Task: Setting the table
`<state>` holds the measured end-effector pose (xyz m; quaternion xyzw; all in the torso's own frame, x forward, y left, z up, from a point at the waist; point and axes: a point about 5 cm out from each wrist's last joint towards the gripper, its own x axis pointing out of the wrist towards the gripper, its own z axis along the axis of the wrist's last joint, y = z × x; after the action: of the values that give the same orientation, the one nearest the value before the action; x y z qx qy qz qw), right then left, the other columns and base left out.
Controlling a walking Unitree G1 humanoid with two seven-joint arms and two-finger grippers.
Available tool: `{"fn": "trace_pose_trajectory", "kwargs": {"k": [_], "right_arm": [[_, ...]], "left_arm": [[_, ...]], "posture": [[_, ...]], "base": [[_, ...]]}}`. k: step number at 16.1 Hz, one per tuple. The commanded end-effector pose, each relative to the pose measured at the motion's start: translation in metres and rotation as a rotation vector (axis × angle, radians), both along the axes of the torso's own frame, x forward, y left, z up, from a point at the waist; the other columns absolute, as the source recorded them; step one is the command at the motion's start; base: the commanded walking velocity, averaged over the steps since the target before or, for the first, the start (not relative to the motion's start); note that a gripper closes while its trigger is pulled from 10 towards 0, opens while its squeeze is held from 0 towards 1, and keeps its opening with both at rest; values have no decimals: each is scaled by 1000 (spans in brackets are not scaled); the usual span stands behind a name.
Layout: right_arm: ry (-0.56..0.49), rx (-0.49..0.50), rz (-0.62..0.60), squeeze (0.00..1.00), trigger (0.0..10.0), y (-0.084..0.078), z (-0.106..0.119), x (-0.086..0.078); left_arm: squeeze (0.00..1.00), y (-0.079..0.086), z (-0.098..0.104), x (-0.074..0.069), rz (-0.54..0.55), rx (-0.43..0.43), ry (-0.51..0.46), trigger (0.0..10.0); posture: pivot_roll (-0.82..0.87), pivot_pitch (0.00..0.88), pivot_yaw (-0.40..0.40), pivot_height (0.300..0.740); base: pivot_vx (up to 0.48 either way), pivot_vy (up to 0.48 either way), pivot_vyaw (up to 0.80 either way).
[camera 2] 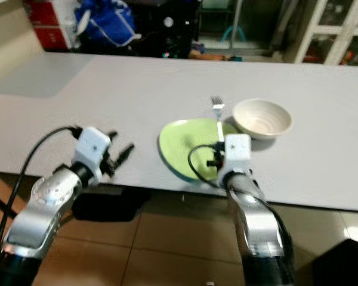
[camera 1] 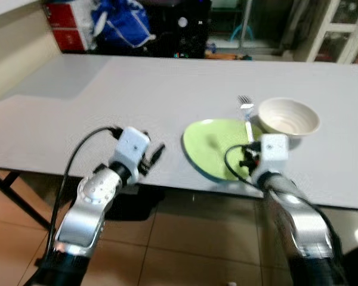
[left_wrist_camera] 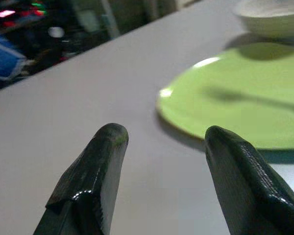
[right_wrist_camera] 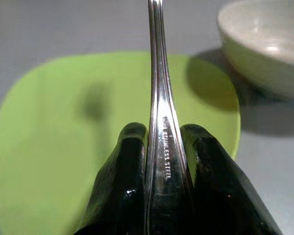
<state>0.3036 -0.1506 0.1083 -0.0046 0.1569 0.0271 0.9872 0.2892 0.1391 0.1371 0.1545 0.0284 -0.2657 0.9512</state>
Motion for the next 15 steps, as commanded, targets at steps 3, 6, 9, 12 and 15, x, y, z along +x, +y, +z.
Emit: {"fn": "trace_pose_trajectory", "kwargs": {"k": [3, 6, 9, 12, 15], "right_arm": [[91, 7, 55, 0, 10000, 10, -16, 16], [104, -4, 108, 0, 10000, 26, -19, 27], [120, -19, 130, 0, 10000, 35, -24, 30], [118, -26, 124, 0, 10000, 34, -23, 29], [71, -17, 90, 0, 10000, 20, -3, 27]], "left_arm": [[0, -4, -3, -8, -83, -15, 17, 10000], [0, 2, -9, -15, -111, 11, 26, 10000], [0, 9, -20, -23, -141, 80, 59, 10000], [0, 8, -20, -24, -147, 81, 56, 10000], [0, 5, -14, -22, -151, 71, 33, 10000]], "posture": [[-32, 30, 61, 740], [-19, 24, 55, 740], [-13, 25, 57, 740], [-14, 25, 57, 740], [-20, 26, 57, 740]], "base": [[0, 0, 0], [0, 0, 0], [0, 0, 0], [0, 0, 0], [0, 0, 0]]}}
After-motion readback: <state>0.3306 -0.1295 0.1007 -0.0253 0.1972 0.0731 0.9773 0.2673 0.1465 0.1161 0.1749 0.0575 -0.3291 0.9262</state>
